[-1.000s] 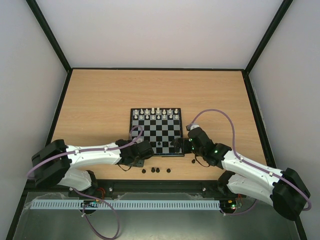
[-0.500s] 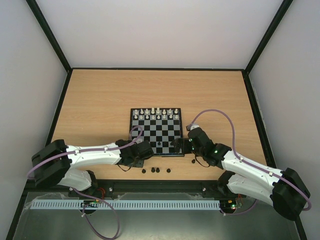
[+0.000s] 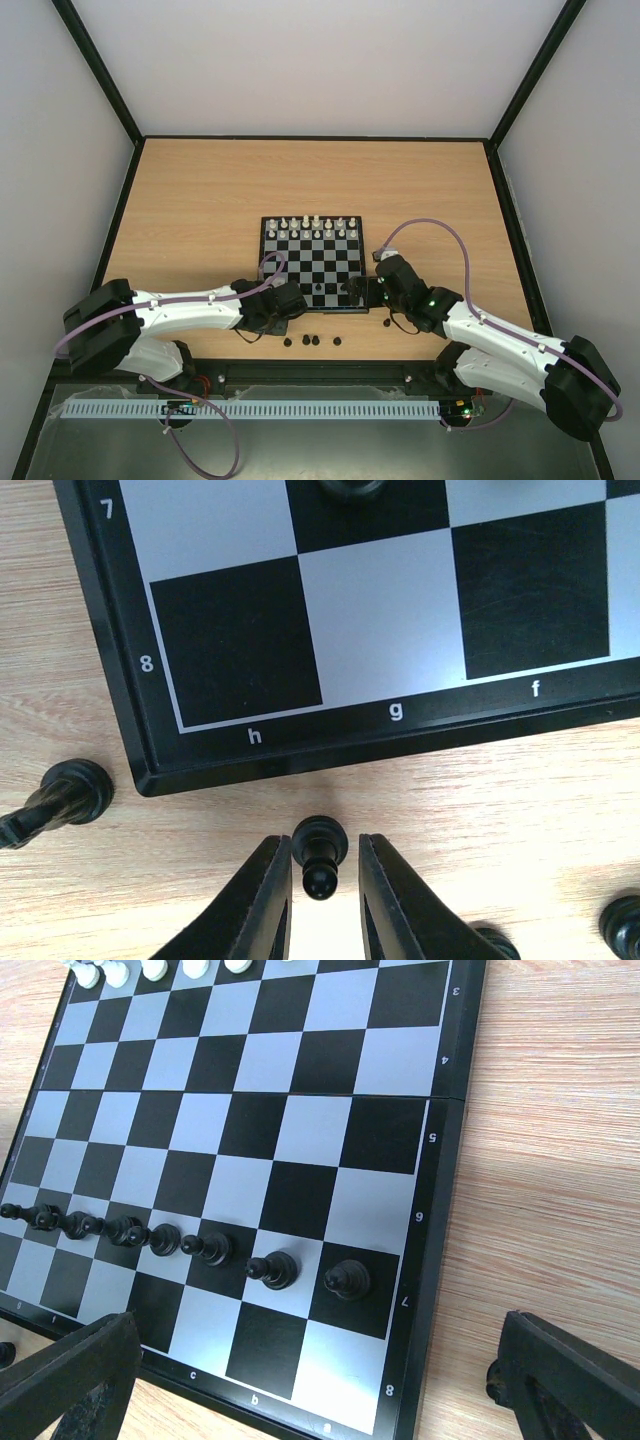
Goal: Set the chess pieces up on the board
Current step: Pick up the chess piece at the center of the board, then place the chess piece on the chessboard.
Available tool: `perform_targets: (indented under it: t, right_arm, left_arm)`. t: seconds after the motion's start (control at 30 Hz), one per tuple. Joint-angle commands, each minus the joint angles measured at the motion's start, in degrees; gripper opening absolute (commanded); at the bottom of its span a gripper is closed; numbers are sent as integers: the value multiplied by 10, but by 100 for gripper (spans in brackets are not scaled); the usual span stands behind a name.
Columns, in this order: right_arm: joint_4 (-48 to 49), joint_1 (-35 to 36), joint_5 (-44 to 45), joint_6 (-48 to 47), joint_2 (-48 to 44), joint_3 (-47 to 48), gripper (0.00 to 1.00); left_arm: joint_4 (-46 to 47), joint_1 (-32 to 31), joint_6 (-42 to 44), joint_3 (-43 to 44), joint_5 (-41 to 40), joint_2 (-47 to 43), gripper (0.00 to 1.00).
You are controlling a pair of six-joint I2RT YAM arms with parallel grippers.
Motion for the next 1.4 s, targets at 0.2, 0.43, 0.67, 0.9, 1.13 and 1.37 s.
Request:
perform_targets:
  t: [0.2,0.43,0.67,0.9,1.13,1.37]
  right_arm:
    - [2,-1,-2,-5,3,-6,99]
    - [2,-1,-3,-5,2,-6,99]
    - [2,-2,-4,-5,2,-6,98]
    - [-1,-2,-3,-5,-2,-6,99]
    - [-4,-1,2,-5,-7,-6,99]
    - [-1,-1,1,-5,3,-6,99]
  left_arm:
    - [-28,-4,-3,-11,-1,-2,20]
    - [-25,-4,-1,-9,-3,4,12]
    - [-44,-4,7,12,-11,1,6]
    - [-93,25,43,61,-38,-18,7]
    - [-98,99,116,105,-54,-17,8]
    - [-52,153,159,121,-42,0,10]
